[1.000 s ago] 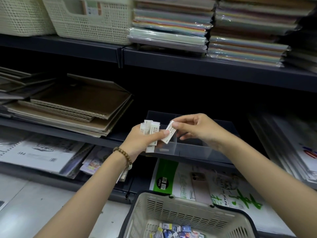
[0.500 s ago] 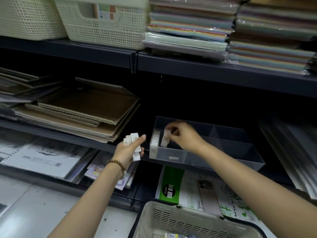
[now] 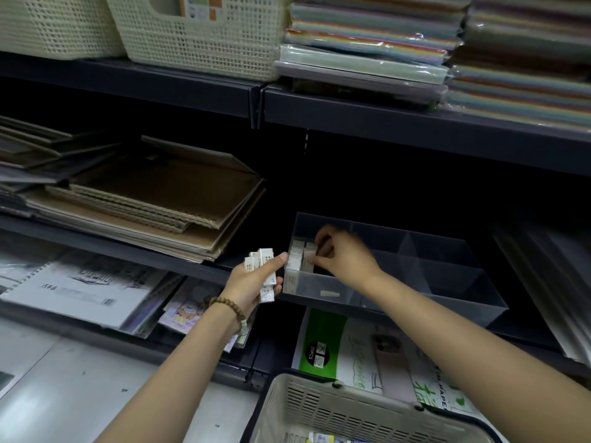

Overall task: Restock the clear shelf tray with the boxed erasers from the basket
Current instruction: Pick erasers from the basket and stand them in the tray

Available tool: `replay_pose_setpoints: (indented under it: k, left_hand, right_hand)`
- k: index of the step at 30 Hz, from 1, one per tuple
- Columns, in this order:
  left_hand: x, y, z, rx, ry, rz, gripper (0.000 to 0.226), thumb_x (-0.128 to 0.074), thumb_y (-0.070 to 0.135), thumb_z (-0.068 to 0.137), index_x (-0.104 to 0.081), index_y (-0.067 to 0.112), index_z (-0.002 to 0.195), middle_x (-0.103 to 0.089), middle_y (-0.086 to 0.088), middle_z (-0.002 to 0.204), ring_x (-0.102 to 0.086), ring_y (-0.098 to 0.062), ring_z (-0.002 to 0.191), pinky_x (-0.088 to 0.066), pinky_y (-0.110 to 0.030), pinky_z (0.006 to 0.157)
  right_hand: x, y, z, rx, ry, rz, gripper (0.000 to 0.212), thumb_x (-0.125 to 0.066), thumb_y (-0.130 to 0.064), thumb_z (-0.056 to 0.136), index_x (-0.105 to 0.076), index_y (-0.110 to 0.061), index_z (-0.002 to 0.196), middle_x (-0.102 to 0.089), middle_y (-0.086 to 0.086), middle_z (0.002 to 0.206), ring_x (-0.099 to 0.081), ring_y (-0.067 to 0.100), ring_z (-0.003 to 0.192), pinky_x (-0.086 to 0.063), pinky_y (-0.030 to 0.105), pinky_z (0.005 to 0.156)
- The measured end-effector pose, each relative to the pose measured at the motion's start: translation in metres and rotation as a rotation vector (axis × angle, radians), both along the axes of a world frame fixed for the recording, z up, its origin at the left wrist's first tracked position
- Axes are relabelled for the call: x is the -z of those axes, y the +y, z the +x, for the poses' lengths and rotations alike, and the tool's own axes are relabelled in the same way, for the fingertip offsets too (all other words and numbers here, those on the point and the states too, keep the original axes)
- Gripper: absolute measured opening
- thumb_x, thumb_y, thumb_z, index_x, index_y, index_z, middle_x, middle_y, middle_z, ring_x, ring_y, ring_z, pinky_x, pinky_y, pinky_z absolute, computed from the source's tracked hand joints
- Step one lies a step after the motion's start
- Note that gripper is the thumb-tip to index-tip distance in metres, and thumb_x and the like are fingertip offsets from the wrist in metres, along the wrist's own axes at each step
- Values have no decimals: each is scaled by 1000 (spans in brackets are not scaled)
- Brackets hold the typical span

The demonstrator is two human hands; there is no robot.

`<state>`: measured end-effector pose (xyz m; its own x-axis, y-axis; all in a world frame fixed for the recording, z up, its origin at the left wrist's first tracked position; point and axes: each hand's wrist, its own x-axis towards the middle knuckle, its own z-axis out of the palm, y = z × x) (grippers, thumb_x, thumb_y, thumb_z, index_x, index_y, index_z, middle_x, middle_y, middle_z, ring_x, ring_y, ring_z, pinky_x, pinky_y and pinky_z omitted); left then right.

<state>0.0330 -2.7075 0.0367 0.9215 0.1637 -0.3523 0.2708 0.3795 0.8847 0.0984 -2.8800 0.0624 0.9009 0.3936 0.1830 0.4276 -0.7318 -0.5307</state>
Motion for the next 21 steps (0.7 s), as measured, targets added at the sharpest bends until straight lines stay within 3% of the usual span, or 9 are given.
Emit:
replay_pose_setpoints:
  k: [4,10,13,15,18,21]
  left_hand:
    - [-3,-1,-2,11,1,-4,30,-78,25,72,-67,7,93,-69,3,68,-62,-6,53,-50,-18,50]
    - [-16,4,-7,3,-8,-83,26,-71,23,80,-63,7,98,-67,-2,88,-53,-6,54,-47,-16,47]
    - [-29,14,-12,7,-27,-212,16,-64,9,84,-58,2,97,-57,-7,81,-55,-10,61,-51,-16,51]
    - [-38,15,-17,57,-58,-254,15,-67,8,79,-64,0,91,-64,-9,78,-64,-12,64,-54,-18,56]
    - [-47,3,-26,169,-123,-213,23,-72,14,68,-71,4,88,-74,-8,90,-71,-12,79,-55,-18,62]
    - [-50,-12,-31,250,-141,-114,32,-71,18,70,-67,5,99,-74,-6,95,-71,-11,85,-54,-15,63]
  right_hand:
    - [0,-2,0,30,55,55,23,-69,-19,83,-56,-12,100,-67,6,92,-62,18,81,-54,35,74]
    - [-4,-3,-4,26,80,30,20,-67,-21,85,-55,-14,99,-66,6,94,-62,18,85,-50,29,72]
    - [-15,-6,-13,22,60,84,21,-64,-24,88,-58,-13,104,-63,1,94,-60,14,85,-50,27,72]
    - [-28,-3,-22,24,62,234,17,-61,-25,90,-61,-14,102,-62,0,91,-58,13,81,-50,25,69]
    - [-45,3,-39,-53,330,534,20,-56,-28,92,-66,-16,105,-64,-2,86,-59,8,74,-53,17,62]
    - [-53,-2,-50,-135,504,541,19,-58,-35,90,-71,-24,98,-64,-6,79,-58,6,77,-51,17,67]
